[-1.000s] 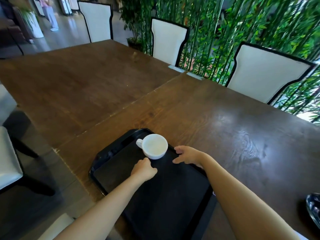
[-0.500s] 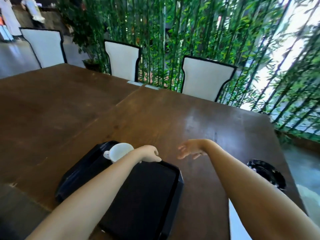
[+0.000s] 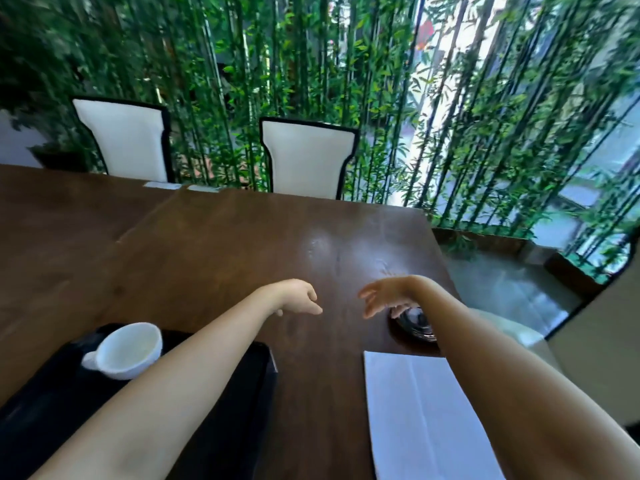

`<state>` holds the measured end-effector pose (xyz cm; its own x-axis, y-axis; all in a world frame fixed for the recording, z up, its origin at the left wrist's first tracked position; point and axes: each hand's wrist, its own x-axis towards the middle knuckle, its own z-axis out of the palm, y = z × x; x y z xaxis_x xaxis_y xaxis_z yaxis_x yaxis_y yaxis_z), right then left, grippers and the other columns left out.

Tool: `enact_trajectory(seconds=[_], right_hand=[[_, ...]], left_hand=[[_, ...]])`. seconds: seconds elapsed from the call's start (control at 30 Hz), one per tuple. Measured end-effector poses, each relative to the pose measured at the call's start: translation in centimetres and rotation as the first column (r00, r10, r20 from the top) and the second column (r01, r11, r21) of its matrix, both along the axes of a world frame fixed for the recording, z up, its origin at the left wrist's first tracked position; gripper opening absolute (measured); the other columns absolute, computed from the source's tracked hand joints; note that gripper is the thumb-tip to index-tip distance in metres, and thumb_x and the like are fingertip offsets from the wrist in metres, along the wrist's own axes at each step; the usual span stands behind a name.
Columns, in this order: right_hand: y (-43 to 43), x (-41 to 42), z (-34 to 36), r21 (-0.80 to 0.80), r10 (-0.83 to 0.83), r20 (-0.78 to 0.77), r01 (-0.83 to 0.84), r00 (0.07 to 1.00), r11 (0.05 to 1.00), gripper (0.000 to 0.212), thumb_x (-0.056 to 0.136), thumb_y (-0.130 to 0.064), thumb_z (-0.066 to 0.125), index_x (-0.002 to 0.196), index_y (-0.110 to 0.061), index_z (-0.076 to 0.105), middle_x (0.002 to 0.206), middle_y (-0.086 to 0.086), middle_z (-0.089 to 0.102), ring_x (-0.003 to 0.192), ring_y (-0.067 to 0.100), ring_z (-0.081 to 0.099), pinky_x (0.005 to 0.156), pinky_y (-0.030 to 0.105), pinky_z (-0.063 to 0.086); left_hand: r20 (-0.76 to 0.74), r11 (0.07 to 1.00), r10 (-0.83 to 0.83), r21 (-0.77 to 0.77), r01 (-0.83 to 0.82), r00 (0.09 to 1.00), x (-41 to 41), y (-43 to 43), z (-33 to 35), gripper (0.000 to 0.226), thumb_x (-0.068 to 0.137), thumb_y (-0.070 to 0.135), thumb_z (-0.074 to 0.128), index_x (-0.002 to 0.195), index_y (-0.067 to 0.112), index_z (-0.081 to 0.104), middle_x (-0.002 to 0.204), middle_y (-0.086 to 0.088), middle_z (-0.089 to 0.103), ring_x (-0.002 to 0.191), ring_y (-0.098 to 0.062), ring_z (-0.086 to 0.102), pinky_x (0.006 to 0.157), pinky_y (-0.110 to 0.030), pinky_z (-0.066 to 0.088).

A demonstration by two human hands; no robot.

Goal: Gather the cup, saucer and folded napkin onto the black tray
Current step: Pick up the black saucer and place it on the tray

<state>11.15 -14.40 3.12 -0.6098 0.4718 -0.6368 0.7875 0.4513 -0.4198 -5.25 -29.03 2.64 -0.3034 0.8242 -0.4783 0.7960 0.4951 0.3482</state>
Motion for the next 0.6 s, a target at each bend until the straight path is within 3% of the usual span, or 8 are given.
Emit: enact_trajectory(seconds=[0.6], right_hand=[[15.6,13.6,-4.6,-0.032,-0.228,0.027,0.229,0.973,0.973,0.065,0.086,-0.019,0.066,0.143,-0.013,0.034,0.137,0.010,0.051,0.119,0.023,0.055,0.097,0.042,0.050]], left_hand=[[0.023,0.993,-0.085,-0.085,0.087,0.996,10.4,18.4,-4.2,0.051,0.087,0.039,0.055,0.133,0.019,0.046,0.137,-0.004,0.048,0.115,-0.024,0.053,0.081,-0.035,0.056]])
